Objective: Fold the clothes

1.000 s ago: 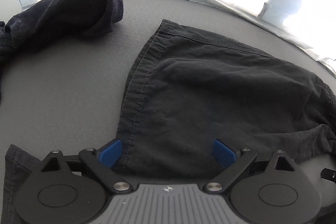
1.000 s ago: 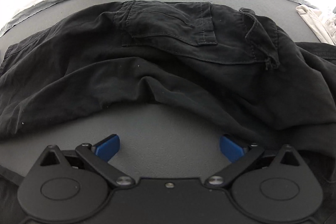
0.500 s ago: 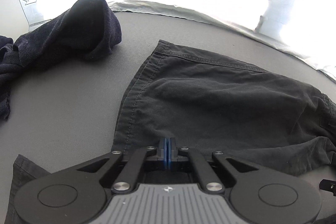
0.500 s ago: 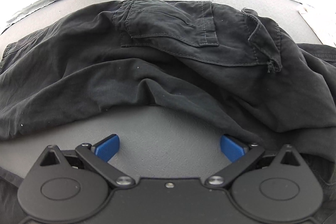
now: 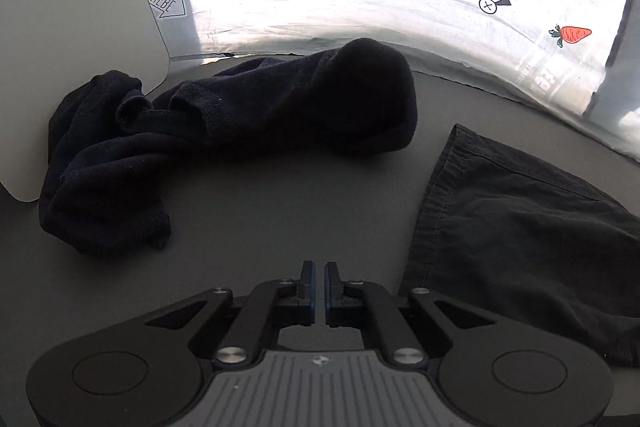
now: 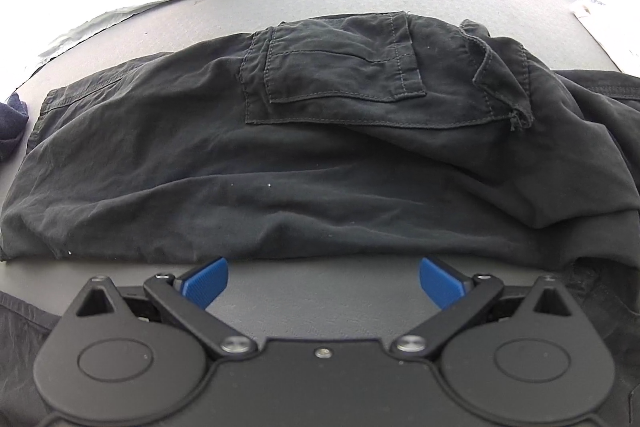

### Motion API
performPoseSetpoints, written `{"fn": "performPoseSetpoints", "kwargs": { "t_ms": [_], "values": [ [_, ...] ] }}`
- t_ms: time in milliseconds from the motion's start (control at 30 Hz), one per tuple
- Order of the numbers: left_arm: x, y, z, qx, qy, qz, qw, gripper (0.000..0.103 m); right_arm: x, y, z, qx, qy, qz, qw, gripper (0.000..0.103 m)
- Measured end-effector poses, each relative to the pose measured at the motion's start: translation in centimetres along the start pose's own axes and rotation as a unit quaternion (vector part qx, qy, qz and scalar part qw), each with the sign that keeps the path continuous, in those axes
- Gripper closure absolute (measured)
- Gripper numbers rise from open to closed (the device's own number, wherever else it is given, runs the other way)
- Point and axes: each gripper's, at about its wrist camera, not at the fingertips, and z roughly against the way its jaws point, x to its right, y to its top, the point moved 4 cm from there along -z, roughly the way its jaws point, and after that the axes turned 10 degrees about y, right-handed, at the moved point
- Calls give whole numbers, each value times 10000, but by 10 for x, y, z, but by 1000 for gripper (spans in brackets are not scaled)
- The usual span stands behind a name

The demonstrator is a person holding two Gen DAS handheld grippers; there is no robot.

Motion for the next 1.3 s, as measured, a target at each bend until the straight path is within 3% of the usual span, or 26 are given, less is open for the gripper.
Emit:
{"fn": "performPoseSetpoints", "kwargs": {
  "t_ms": [100,133,200,267,333,467,500,533,600,633,800,967,1067,1167,1300],
  "values": [
    [17,-13,-8,-226,-582,333,9975,59,-4,-3,-2,-55,-28,77,10000,0],
    [23,-16,-10,-271,-639,383,9969,44,-4,-4,-1,-67,-43,131,9999,0],
    [35,-18,-20,-284,-467,278,9981,31,-4,-7,-1,-92,-90,227,9997,0],
    [47,-19,-30,-304,-333,172,9988,25,-2,-9,-2,-117,-151,268,9995,0],
    [55,-19,-41,-377,-355,136,9986,13,1,-12,-2,-151,-210,236,9994,0],
    [57,-16,-43,-271,-195,208,9992,13,9,-15,-5,-219,-316,121,9992,0],
    [55,-15,-42,-219,-130,241,9994,20,11,-16,-5,-233,-327,96,9991,0],
    [54,-14,-41,-166,-64,274,9995,47,12,-17,-5,-247,-335,72,9991,0],
    [51,-12,-39,-61,67,339,9994,75,12,-18,-5,-256,-350,84,9990,0],
    [50,-11,-38,-8,132,372,9992,80,12,-19,-4,-254,-360,105,9990,0],
    [43,-6,-33,254,459,535,9972,87,7,-23,5,-202,-352,222,9989,0],
    [-5,14,-27,486,958,861,9905,89,0,-23,22,-15,-297,320,9990,0],
    [-45,15,-33,370,1140,1165,9859,91,-3,-22,32,97,-126,338,9993,0],
    [-68,2,-44,169,1602,1142,9803,103,-7,-25,40,172,102,408,9990,0],
    [-71,-10,-36,38,1197,1176,9858,100,-4,-22,57,548,260,556,9966,0]
  ]
}}
